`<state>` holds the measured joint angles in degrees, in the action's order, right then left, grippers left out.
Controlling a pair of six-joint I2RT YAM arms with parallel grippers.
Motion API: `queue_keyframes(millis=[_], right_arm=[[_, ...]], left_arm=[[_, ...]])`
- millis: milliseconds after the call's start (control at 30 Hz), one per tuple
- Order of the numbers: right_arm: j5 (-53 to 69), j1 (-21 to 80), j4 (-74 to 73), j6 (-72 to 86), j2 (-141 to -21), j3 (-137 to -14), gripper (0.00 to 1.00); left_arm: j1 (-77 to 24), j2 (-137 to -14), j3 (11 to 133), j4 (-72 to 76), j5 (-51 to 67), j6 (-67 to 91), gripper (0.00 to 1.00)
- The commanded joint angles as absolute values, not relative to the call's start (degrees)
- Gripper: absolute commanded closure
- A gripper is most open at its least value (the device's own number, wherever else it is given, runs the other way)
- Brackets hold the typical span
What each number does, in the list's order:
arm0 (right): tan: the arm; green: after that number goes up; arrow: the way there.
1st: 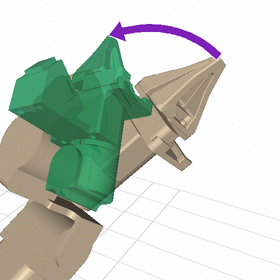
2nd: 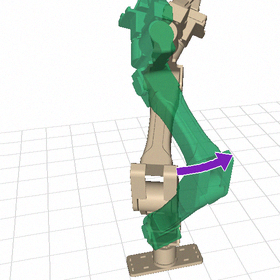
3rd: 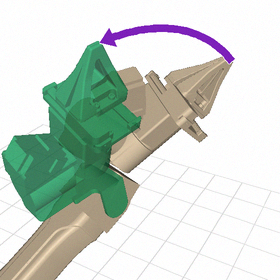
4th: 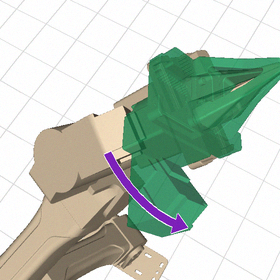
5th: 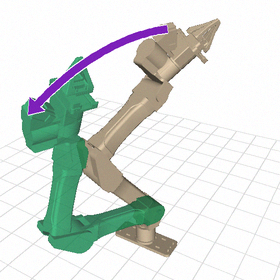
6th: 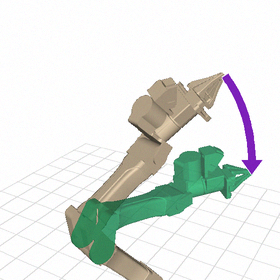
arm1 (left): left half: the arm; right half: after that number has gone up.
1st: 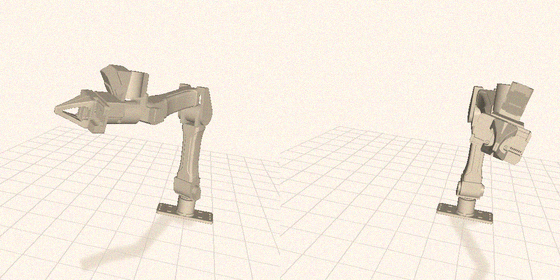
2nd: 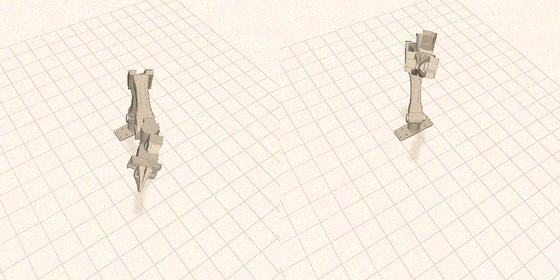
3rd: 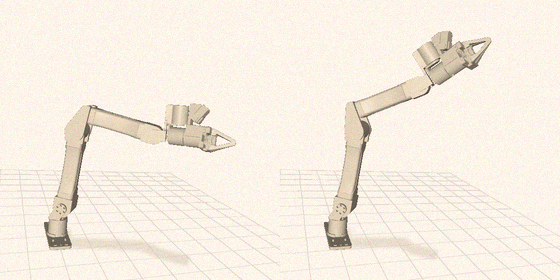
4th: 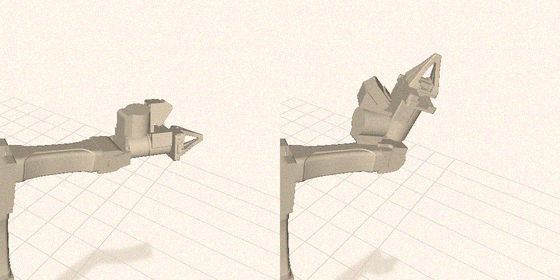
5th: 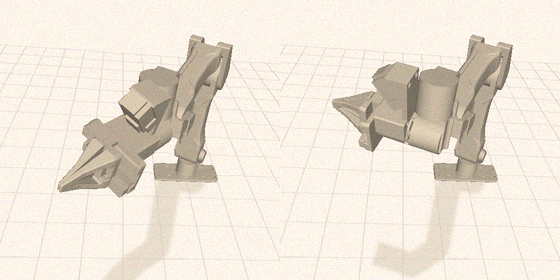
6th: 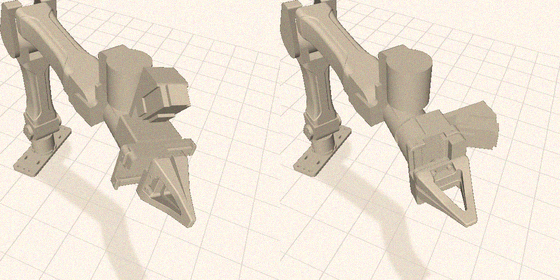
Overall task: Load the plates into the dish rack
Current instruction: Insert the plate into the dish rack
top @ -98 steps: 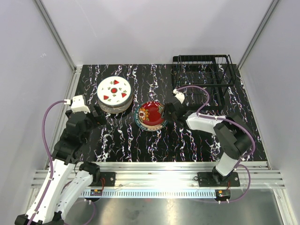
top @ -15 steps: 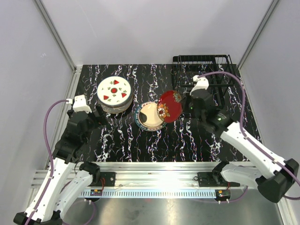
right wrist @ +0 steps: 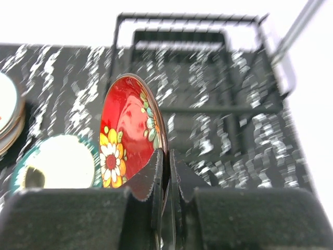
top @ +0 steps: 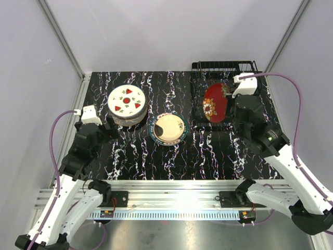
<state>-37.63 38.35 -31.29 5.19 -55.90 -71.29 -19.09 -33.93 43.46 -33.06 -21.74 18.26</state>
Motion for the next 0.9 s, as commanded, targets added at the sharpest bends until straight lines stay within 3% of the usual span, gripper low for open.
queue_keyframes(millis=[0, 167, 400, 867], right_arm=[[-46.05, 38.5, -23.65, -2.71, -55.81, -77.51, 1.0], [-47.37, 36.48, -21.28, -8.78, -60.63, -82.78, 1.0], [-36.48, 21.91, -20.74, -9.49, -68.98, -92.63, 1.0], [-35.51, 13.54, -13.98, -28.55, -84.9, -105.12, 1.0]], left_arm=[[-19.34, -34.28, 44.03, -31.2, -23.73, 18.19, 0.01], [-19.34, -33.66, 43.77, -31.02, -24.26, 18.11, 0.01], [-19.34, -33.84, 43.86, -31.11, -24.08, 18.11, 0.01], [-19.42, -33.57, 43.77, -30.59, -22.77, 18.28, 0.01]])
